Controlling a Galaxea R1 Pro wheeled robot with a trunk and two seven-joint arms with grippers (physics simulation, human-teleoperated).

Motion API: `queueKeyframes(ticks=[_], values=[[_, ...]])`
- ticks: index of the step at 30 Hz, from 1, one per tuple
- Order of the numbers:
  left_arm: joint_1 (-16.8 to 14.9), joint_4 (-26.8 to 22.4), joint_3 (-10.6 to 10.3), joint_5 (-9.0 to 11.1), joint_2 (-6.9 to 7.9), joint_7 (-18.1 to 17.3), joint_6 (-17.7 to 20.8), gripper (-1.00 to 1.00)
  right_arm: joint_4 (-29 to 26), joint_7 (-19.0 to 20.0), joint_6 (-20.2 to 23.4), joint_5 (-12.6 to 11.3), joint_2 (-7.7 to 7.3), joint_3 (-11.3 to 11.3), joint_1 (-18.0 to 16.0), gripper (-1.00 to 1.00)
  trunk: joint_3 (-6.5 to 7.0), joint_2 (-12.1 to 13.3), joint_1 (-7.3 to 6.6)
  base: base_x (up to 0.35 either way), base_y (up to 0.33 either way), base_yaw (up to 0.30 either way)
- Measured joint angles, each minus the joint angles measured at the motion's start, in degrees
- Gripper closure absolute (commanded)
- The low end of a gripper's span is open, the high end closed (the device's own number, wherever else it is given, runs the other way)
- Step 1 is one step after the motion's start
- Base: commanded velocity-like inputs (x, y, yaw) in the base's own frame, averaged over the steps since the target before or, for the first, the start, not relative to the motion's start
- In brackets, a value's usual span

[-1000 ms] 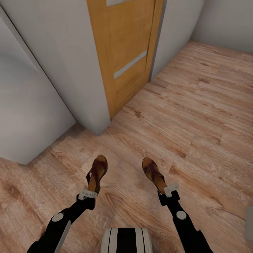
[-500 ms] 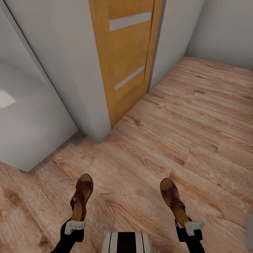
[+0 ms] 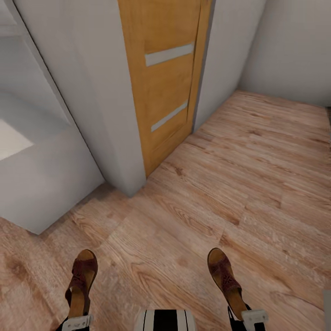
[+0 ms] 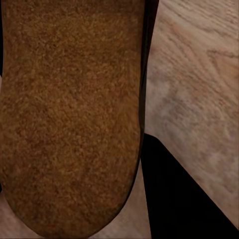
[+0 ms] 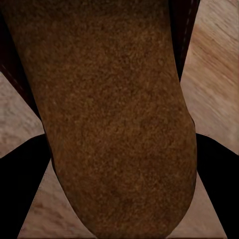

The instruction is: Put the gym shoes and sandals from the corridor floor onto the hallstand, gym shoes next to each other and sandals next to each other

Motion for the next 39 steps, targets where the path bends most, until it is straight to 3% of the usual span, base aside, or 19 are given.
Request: queueKeyframes(ticks=[10,14,18,20,25,28,32,39], values=[[0.0,4.1,0.6,0.1,-0.02,0.1,-2.3,1.0,4.3,-0.2,-2.6,0.0,-0.13,-0.2,0.0,1.0,3.04,0.1,-0.26,0.0,0.0,-0.165],[0.0,4.6,0.7,0.2,0.09,0.1,-2.6,1.0,4.5,-0.2,-3.2,-0.1,-0.27,-2.3,0.0,1.0,4.25,0.2,-0.36,0.0,0.0,-0.188],[0.0,4.8,0.7,0.1,0.33,0.1,-2.7,1.0,4.8,0.0,-3.4,-0.2,-0.42,-6.7,0.0,1.0,5.46,0.2,-0.46,0.0,0.0,-0.189],[0.0,5.0,0.7,-0.1,0.35,0.1,-2.8,1.0,5.5,0.1,-3.5,0.2,-0.43,-7.6,0.0,1.0,6.06,0.3,-0.52,0.0,0.0,-0.19],[0.0,5.8,0.7,-0.2,0.32,0.1,-2.8,1.0,8.3,0.1,-3.6,0.4,-0.44,-8.1,0.0,1.0,7.57,0.3,-0.64,0.0,0.0,-0.189],[0.0,5.9,0.7,-0.1,0.32,0.1,-3.1,1.0,9.1,0.1,-3.7,0.5,-0.44,-8.0,0.0,1.0,8.36,1.5,-1.26,0.0,0.0,-0.184],[0.0,7.1,0.7,0.1,0.33,0.1,-6.5,1.0,9.1,0.2,-3.7,0.5,-0.45,-8.0,0.0,1.0,9.39,3.1,-2.14,0.0,0.0,-0.176],[0.0,7.4,0.6,0.0,0.27,0.1,-6.9,1.0,9.2,0.3,-3.8,0.5,-0.45,-8.0,0.0,1.0,11.22,5.9,-3.68,0.0,0.0,-0.121]])
